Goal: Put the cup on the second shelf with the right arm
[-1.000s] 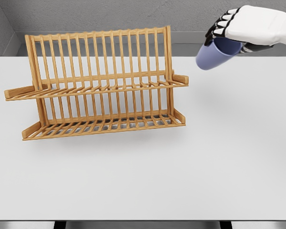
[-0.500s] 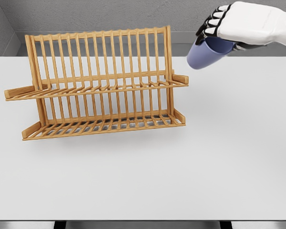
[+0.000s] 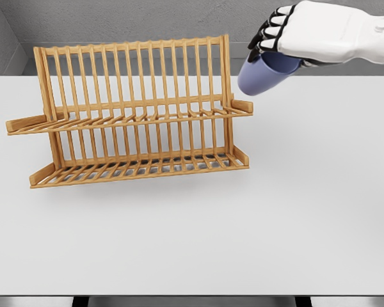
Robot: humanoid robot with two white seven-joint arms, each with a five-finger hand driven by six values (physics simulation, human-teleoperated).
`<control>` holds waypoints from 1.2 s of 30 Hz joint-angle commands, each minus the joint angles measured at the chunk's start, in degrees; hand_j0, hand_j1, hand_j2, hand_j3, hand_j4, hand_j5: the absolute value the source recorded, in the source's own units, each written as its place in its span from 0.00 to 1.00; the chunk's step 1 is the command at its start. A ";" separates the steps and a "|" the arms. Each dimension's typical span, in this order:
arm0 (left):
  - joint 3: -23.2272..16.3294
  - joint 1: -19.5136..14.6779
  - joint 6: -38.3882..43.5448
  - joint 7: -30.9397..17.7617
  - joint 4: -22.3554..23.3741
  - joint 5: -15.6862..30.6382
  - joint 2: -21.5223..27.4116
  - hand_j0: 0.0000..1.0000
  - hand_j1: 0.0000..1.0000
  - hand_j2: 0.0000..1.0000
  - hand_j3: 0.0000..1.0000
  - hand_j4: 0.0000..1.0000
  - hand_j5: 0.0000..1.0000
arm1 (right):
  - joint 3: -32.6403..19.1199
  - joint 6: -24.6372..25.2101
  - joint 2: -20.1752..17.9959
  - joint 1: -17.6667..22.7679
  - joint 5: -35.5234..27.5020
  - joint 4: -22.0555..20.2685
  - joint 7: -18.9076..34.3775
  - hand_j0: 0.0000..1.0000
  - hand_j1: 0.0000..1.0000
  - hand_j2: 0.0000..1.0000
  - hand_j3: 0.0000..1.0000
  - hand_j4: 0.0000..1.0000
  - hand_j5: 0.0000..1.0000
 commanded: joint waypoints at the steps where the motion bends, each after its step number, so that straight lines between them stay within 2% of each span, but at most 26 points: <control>1: 0.00 0.00 0.00 -0.01 0.01 0.00 0.00 1.00 1.00 1.00 1.00 1.00 1.00 | 0.03 0.17 0.53 0.00 -0.25 -1.03 -0.04 0.71 0.71 0.71 0.71 0.71 0.71; 8: 0.00 0.00 0.00 -0.01 0.01 0.00 0.00 1.00 1.00 1.00 1.00 1.00 1.00 | 0.55 0.17 2.03 0.00 -0.43 -3.49 -0.04 0.71 0.71 0.71 0.71 0.71 0.71; 13: 0.00 0.00 0.00 -0.01 0.01 0.00 0.00 1.00 1.00 1.00 1.00 1.00 1.00 | 1.43 0.17 2.73 0.09 -0.43 -3.67 -0.04 0.71 0.71 0.71 0.71 0.71 0.71; 16: 0.00 0.00 0.00 -0.01 0.01 0.00 0.00 1.00 1.00 1.00 1.00 1.00 1.00 | 3.81 0.17 2.99 0.00 -0.43 -3.58 -0.04 0.71 0.71 0.71 0.71 0.71 0.71; 20: 0.00 0.00 0.00 -0.01 0.01 0.00 0.00 1.00 1.00 1.00 1.00 1.00 1.00 | 5.92 2.65 2.99 0.00 -0.17 -3.49 -0.04 0.71 0.71 0.71 0.71 0.71 0.71; 25: 0.00 0.00 0.00 -0.01 0.01 0.00 0.00 1.00 1.00 1.00 1.00 1.00 1.00 | 7.32 3.00 3.52 0.00 0.01 -2.88 -0.04 0.71 0.71 0.71 0.71 0.71 0.71; 27: 0.00 0.00 0.00 -0.01 0.01 0.00 0.00 1.00 1.00 1.00 1.00 1.00 1.00 | 8.82 5.73 3.61 0.00 0.10 -2.88 -0.04 0.71 0.71 0.71 0.71 0.71 0.71; 33: 0.00 0.00 0.00 -0.01 0.01 0.00 0.00 1.00 1.00 1.00 1.00 1.00 1.00 | 9.96 5.90 3.61 0.00 0.19 -2.79 -0.04 0.71 0.71 0.71 0.71 0.71 0.71; 35: 0.00 0.00 0.00 -0.01 0.01 0.00 0.00 1.00 1.00 1.00 1.00 1.00 1.00 | 9.96 5.90 3.61 0.00 0.19 -2.88 -0.04 0.73 0.73 0.73 0.73 0.73 0.73; 36: 0.00 0.00 0.00 -0.01 0.01 0.00 0.00 1.00 1.00 1.00 1.00 1.00 1.00 | 9.96 5.90 3.70 0.00 0.19 -2.88 -0.04 0.89 0.89 0.89 0.89 0.89 0.89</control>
